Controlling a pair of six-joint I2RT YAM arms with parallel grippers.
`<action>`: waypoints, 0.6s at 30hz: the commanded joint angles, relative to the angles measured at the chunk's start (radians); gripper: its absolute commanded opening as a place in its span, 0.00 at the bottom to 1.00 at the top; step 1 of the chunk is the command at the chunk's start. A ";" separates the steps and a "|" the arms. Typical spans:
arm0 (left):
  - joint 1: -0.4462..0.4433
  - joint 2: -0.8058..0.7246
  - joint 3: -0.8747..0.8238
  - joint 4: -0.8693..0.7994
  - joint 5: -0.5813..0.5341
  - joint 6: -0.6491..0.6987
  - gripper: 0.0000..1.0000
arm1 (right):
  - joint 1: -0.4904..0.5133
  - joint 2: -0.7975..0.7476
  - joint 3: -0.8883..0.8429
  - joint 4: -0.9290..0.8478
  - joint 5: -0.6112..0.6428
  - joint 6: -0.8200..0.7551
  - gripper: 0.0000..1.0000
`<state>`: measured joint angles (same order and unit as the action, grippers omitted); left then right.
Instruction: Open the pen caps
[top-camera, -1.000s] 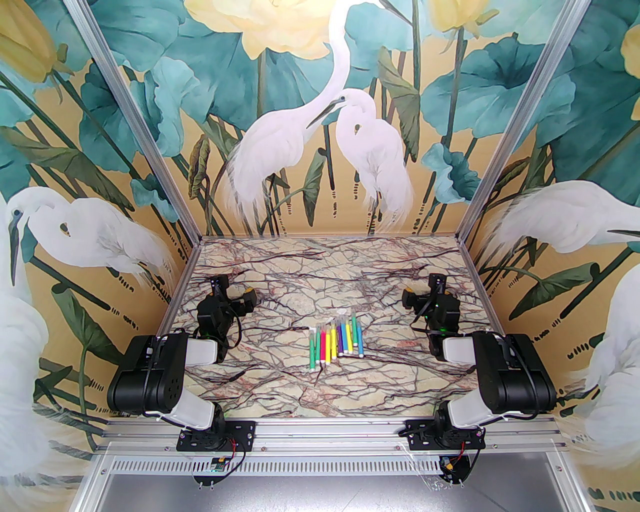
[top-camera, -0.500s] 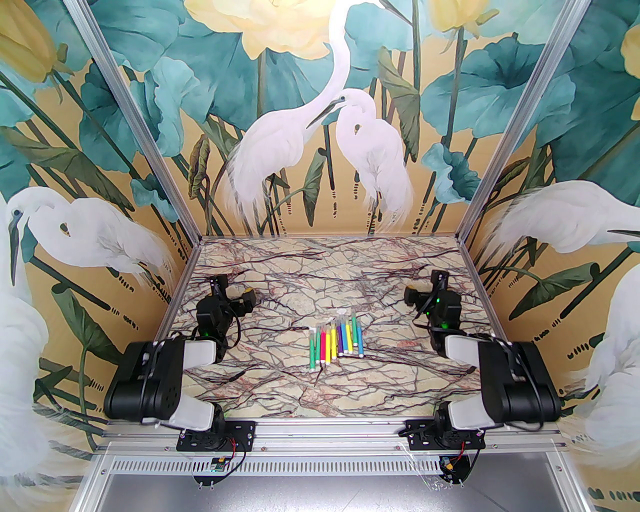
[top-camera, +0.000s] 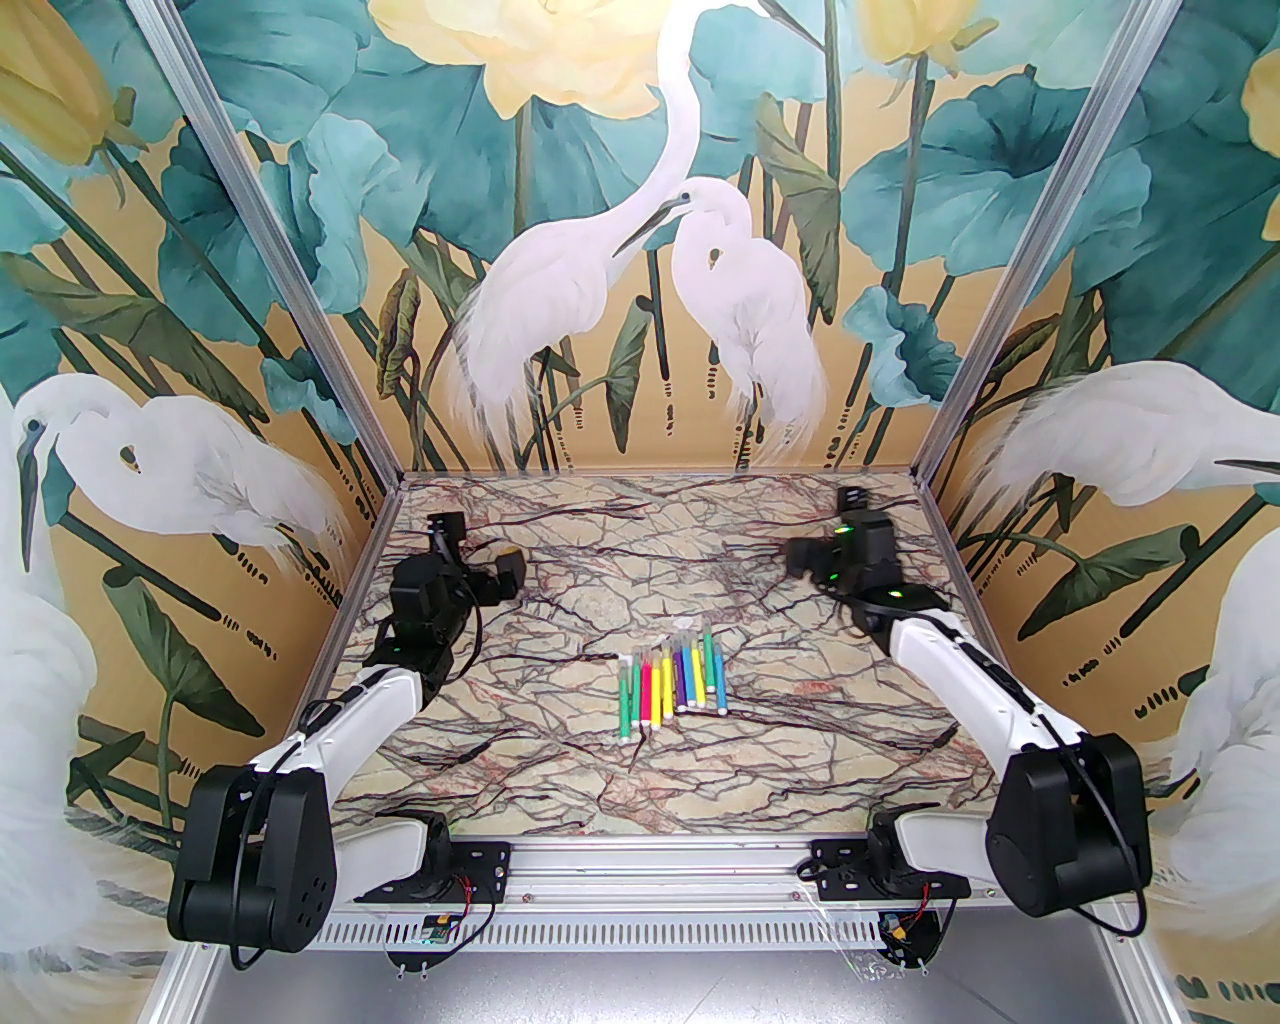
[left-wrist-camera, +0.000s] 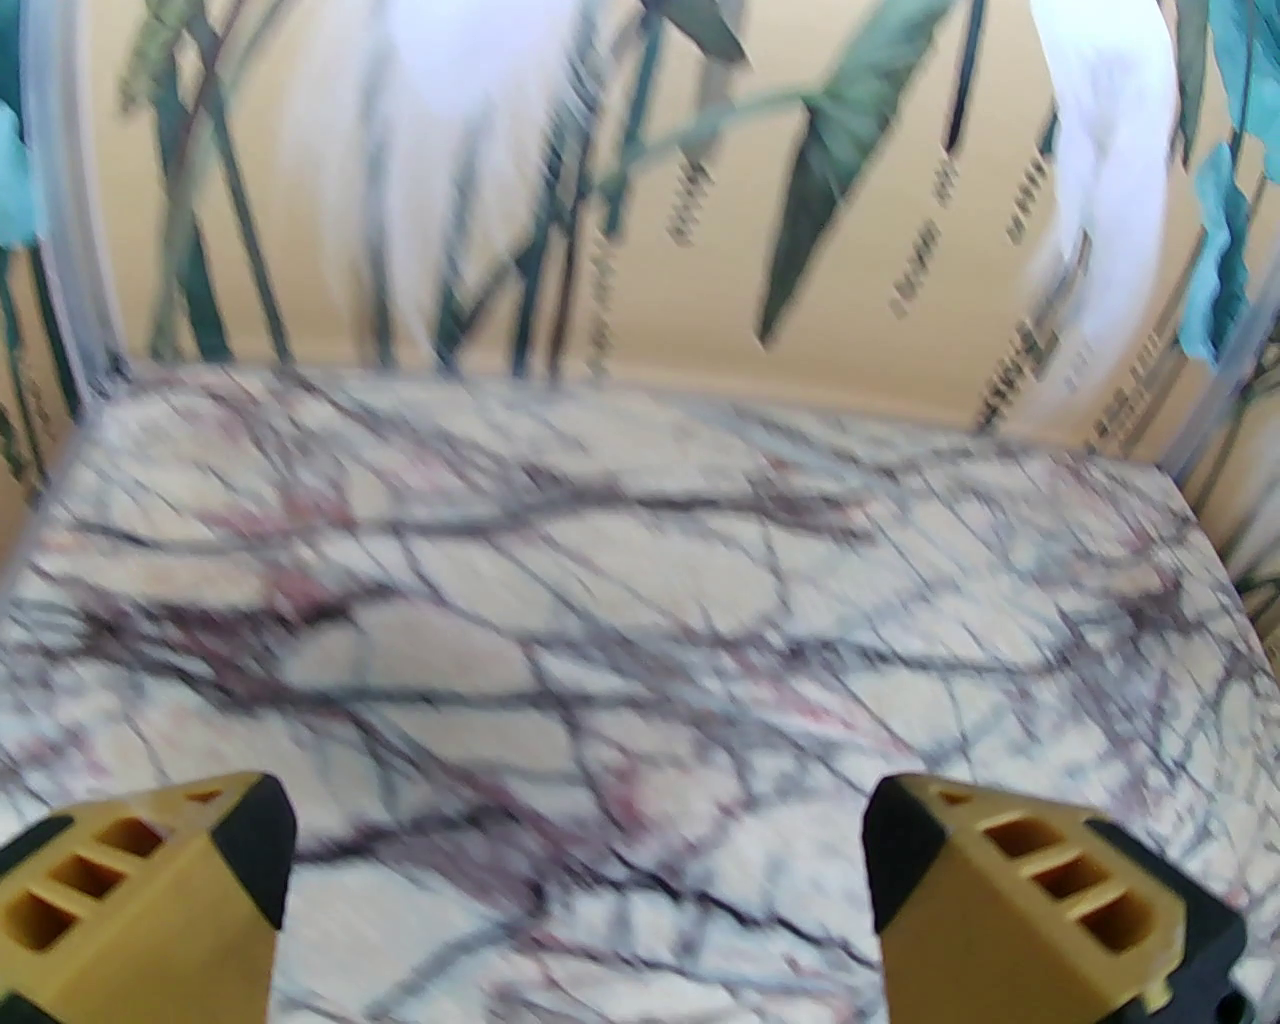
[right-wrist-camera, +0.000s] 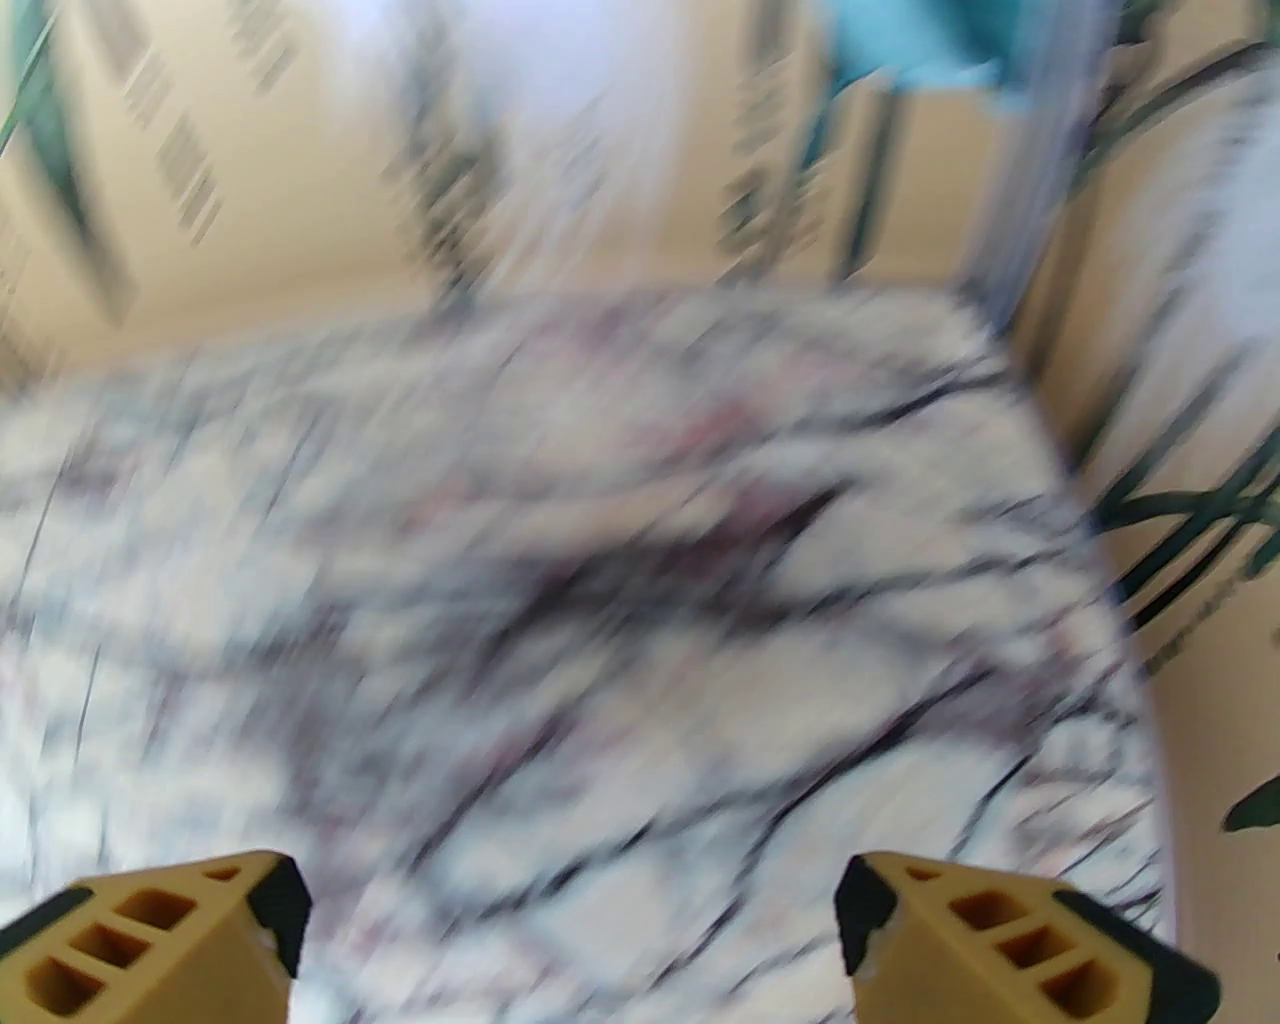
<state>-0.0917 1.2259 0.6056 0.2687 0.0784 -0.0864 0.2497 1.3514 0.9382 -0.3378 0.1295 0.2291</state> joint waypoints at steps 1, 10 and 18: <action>-0.012 -0.057 -0.015 -0.078 0.089 -0.061 0.99 | 0.055 0.030 0.035 -0.218 -0.082 0.052 0.90; -0.023 -0.085 -0.015 -0.128 0.233 -0.075 0.99 | 0.191 0.098 0.058 -0.315 -0.204 0.126 0.76; -0.028 -0.074 -0.019 -0.115 0.240 -0.078 1.00 | 0.281 0.152 0.021 -0.288 -0.253 0.175 0.62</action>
<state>-0.1139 1.1408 0.5907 0.1600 0.2882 -0.1478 0.5117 1.4807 0.9733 -0.6250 -0.0868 0.3668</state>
